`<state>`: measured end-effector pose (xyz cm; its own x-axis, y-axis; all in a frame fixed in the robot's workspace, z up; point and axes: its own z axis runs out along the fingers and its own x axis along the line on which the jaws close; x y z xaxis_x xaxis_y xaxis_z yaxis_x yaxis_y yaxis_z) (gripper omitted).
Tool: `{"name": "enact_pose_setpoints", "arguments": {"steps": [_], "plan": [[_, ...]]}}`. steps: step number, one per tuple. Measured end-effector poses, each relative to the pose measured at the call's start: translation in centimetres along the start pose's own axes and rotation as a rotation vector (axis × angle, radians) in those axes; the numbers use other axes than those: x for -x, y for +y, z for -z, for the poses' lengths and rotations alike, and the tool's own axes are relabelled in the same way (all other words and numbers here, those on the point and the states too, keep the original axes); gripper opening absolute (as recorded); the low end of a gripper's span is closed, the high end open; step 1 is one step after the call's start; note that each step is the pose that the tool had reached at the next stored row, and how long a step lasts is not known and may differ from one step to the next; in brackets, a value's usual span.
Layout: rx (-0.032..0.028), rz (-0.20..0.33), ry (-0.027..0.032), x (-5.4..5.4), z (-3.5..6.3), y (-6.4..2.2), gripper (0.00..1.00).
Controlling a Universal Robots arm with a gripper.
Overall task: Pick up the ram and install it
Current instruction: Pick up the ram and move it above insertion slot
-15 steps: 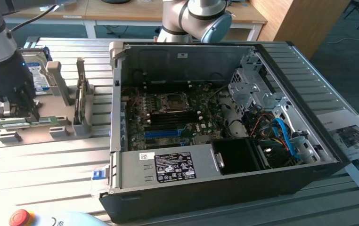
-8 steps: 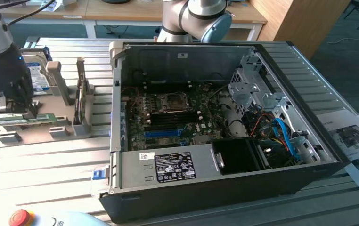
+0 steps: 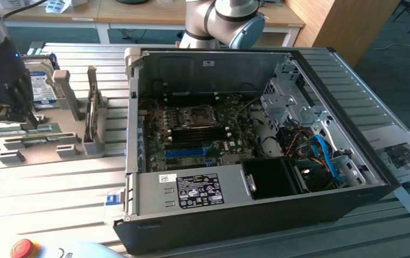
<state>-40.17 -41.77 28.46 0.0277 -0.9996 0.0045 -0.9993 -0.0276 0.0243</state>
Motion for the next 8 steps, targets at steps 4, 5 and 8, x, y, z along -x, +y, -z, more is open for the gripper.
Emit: {"name": "enact_pose_setpoints", "arguments": {"steps": [4, 5, 8], "plan": [[0.0001, 0.000, 0.0043, 0.0, 1.12, 0.03, 0.12], [0.0002, 0.000, 0.0055, 0.0, 1.41, 0.03, 0.12], [0.0003, 0.000, 0.0099, 0.0, 2.29, 0.06, 0.12]]}}
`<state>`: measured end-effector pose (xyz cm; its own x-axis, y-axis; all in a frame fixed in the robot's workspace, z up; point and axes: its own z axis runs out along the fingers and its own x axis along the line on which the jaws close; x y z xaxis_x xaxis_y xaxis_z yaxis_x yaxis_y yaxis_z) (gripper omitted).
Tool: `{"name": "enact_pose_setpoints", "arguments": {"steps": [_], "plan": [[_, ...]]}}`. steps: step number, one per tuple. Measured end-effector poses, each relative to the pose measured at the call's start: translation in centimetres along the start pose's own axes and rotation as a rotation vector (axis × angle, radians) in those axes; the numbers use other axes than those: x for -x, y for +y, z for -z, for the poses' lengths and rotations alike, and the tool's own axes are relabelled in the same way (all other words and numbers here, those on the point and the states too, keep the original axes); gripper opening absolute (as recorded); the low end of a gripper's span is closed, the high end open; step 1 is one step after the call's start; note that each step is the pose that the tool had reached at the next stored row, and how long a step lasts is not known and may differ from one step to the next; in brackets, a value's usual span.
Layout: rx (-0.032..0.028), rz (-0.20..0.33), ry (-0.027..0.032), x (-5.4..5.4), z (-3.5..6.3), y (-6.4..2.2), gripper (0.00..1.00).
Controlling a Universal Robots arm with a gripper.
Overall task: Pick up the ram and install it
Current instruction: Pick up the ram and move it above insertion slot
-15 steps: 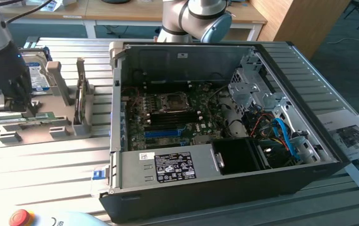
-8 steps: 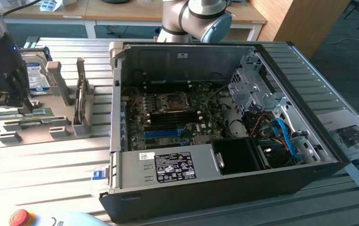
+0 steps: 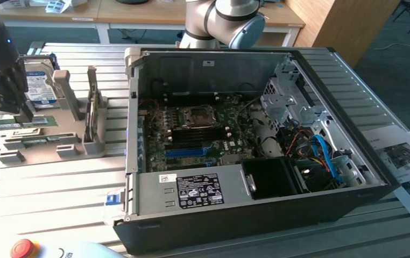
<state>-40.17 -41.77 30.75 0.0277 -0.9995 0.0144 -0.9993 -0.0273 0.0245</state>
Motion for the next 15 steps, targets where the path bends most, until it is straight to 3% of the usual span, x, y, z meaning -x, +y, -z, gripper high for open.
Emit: {"name": "enact_pose_setpoints", "arguments": {"steps": [15], "plan": [[0.0006, -0.001, 0.0251, 0.0, 4.05, 0.10, 0.12]]}}
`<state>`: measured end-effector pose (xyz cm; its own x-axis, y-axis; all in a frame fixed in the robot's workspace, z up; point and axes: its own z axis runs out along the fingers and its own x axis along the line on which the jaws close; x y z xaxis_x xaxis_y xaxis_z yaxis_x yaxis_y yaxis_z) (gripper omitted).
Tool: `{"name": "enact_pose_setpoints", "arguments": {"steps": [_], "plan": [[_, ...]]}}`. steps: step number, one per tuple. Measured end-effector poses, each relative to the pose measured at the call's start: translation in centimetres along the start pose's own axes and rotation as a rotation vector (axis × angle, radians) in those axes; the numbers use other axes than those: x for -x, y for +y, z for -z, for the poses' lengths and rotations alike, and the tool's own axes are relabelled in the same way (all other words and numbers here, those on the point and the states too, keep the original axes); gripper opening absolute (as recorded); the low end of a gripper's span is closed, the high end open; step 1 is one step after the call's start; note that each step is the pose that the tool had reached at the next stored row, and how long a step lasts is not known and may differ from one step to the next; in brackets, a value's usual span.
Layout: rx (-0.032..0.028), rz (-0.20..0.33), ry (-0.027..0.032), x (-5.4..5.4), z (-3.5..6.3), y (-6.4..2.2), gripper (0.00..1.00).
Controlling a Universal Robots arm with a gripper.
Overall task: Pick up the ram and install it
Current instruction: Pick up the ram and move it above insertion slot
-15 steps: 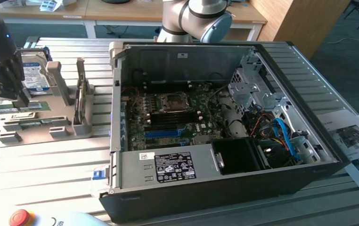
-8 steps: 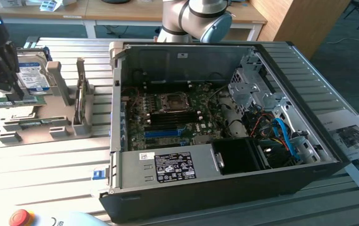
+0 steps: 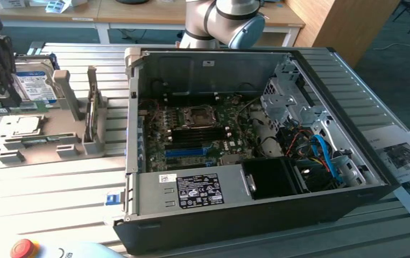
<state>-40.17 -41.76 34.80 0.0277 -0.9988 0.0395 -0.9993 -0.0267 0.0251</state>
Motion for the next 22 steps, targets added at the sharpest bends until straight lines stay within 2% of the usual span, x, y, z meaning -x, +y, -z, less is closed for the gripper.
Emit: {"name": "enact_pose_setpoints", "arguments": {"steps": [7, 18, 22], "plan": [[0.0004, 0.000, 0.0125, -0.1, 1.78, 0.05, 0.12], [0.0010, -0.001, 0.0304, -0.2, 4.06, 0.10, 0.12], [0.0007, -0.001, 0.0322, -0.2, 4.35, 0.11, 0.12]]}}
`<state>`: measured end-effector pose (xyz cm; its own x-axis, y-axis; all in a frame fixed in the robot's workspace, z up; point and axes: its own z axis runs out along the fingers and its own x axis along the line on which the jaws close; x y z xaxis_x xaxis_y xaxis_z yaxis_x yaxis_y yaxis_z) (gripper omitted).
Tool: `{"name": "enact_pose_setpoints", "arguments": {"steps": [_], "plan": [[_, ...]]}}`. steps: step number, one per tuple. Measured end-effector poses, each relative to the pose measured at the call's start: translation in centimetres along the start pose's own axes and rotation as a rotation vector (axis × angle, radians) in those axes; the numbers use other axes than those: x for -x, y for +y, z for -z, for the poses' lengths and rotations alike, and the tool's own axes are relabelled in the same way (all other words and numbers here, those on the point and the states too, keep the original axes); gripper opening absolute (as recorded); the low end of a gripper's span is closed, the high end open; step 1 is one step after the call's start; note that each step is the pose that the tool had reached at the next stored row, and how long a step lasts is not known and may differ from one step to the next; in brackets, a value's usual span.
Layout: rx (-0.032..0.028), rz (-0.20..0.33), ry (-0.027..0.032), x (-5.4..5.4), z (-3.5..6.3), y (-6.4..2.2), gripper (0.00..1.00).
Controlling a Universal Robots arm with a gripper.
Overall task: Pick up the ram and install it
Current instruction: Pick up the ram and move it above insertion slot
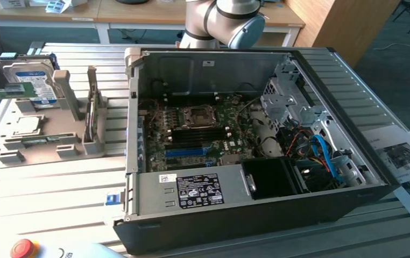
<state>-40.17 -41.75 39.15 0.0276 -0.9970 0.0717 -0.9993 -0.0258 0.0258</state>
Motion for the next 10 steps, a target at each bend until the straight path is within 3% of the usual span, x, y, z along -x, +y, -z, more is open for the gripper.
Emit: {"name": "enact_pose_setpoints", "arguments": {"steps": [10], "plan": [[0.0003, 0.000, -0.0021, 0.00, 0.11, -0.02, 0.12]]}}
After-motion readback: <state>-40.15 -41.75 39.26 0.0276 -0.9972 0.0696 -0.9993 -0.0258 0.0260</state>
